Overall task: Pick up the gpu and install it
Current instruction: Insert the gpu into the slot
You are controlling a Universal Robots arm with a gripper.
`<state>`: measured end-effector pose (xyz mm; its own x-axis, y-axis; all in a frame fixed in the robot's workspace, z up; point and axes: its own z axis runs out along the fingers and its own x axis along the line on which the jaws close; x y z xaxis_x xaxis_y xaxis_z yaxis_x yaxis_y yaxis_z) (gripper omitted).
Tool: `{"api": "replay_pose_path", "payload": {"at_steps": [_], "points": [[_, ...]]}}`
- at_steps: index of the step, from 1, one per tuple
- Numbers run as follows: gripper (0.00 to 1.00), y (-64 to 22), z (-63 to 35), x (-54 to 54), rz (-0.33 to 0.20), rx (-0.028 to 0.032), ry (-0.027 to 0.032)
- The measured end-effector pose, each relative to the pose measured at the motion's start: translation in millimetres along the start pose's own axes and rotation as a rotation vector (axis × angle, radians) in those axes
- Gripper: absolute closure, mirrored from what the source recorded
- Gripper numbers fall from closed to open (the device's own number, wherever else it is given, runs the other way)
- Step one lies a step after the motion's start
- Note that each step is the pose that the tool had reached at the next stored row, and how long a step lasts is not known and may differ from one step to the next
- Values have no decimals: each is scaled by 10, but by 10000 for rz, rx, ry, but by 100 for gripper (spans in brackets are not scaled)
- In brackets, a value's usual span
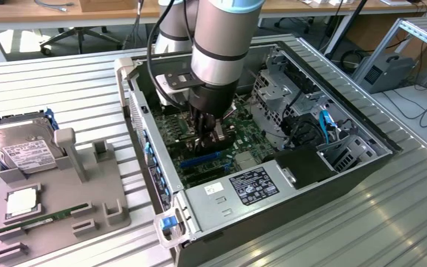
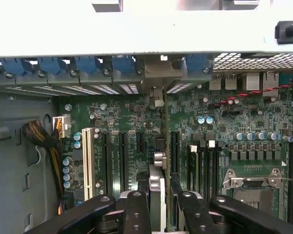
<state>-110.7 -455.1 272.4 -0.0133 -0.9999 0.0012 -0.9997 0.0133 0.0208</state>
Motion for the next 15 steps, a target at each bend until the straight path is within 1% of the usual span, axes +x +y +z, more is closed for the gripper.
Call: {"api": "replay_pose_path", "payload": {"at_steps": [10,12,15], "points": [[73,9,4,17,1,0,0],[73,9,4,18,1,0,10],[73,8,5,18,1,1,41]]}}
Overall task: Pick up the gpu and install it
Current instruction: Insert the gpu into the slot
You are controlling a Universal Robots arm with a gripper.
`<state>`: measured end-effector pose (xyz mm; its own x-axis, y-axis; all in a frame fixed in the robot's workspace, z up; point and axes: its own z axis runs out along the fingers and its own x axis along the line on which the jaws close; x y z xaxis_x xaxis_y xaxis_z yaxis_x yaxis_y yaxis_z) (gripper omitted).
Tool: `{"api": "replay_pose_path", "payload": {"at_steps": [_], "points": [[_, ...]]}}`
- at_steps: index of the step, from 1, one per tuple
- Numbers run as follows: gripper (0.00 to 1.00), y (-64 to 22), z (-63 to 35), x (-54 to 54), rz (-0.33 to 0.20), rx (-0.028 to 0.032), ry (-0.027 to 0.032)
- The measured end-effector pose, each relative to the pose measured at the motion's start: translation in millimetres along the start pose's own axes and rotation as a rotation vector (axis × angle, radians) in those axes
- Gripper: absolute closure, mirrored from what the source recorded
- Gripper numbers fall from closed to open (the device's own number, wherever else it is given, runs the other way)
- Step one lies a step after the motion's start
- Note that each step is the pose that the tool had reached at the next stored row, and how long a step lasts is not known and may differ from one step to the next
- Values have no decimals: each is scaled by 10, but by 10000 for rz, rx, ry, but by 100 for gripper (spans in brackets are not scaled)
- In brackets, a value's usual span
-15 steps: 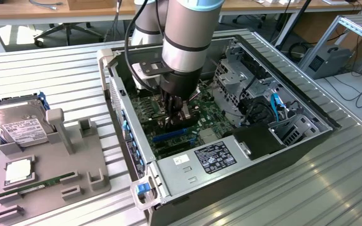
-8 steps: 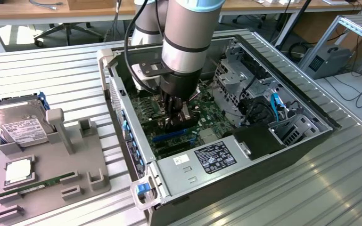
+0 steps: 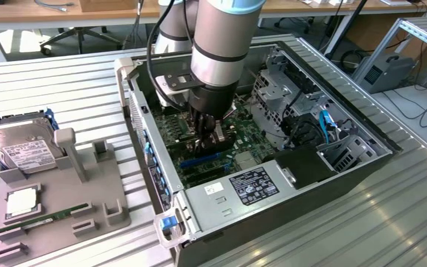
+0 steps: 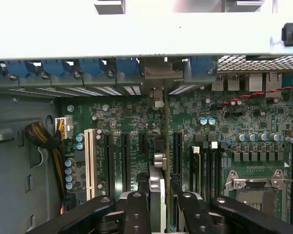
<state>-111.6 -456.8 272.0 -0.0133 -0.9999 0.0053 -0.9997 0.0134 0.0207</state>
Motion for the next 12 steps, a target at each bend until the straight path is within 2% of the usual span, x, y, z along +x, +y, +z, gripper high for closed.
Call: {"api": "replay_pose_path", "payload": {"at_steps": [4,12], "points": [[73,-1,0,0,2,-1,18],[73,-41,14,0,123,0,14]]}}
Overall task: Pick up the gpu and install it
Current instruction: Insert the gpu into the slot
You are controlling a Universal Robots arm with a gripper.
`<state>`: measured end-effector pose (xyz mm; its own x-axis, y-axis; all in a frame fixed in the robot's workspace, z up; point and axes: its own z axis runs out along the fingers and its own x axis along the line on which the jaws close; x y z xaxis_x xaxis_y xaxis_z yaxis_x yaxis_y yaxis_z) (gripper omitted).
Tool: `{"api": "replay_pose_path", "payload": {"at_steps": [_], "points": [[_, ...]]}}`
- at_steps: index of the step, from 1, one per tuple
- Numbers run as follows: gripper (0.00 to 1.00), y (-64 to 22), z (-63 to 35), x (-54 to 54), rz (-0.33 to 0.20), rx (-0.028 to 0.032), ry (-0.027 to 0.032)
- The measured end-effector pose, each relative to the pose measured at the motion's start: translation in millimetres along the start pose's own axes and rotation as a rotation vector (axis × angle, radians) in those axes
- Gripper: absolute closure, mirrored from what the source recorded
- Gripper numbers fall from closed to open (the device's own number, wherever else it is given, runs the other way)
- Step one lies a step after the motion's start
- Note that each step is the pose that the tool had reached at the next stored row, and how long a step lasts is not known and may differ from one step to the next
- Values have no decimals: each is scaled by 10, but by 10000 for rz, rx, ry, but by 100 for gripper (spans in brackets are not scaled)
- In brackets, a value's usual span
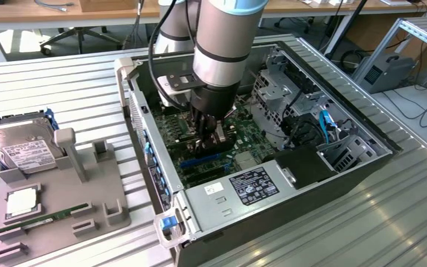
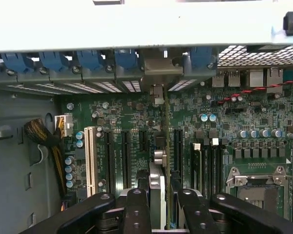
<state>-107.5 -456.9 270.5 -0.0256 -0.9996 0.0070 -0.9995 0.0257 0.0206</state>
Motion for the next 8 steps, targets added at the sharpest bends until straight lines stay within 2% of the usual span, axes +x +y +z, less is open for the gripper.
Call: {"api": "replay_pose_path", "payload": {"at_steps": [8], "points": [[73,-12,12,-1,61,-1,8]]}}
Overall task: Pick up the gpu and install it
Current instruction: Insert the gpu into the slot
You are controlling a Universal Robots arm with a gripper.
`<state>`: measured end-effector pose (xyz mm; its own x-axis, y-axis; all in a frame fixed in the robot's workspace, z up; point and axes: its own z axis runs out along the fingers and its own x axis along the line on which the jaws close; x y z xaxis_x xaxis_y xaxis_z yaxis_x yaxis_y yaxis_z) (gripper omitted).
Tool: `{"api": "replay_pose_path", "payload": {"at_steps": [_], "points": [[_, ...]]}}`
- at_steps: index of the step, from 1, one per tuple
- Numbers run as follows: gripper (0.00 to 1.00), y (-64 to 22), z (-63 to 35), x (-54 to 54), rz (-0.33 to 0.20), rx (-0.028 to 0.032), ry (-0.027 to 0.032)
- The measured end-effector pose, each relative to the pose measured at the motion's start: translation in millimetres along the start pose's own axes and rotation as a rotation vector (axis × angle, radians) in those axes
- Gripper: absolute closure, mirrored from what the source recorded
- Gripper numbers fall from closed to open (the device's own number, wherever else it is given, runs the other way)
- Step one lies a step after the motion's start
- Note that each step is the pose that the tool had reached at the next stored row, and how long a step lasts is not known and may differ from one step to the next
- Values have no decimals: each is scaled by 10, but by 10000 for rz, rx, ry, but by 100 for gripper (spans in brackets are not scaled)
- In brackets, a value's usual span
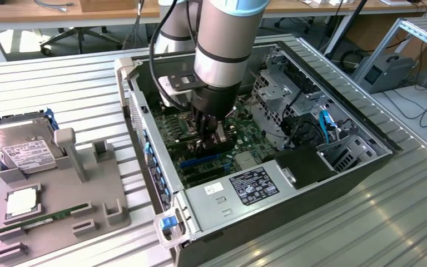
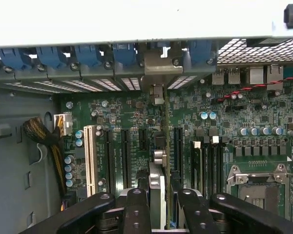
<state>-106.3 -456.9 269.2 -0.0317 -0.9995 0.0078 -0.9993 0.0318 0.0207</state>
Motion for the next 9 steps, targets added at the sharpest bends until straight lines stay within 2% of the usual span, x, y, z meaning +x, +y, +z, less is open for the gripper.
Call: {"api": "replay_pose_path", "payload": {"at_steps": [9], "points": [[73,0,17,-8,201,-2,14]]}}
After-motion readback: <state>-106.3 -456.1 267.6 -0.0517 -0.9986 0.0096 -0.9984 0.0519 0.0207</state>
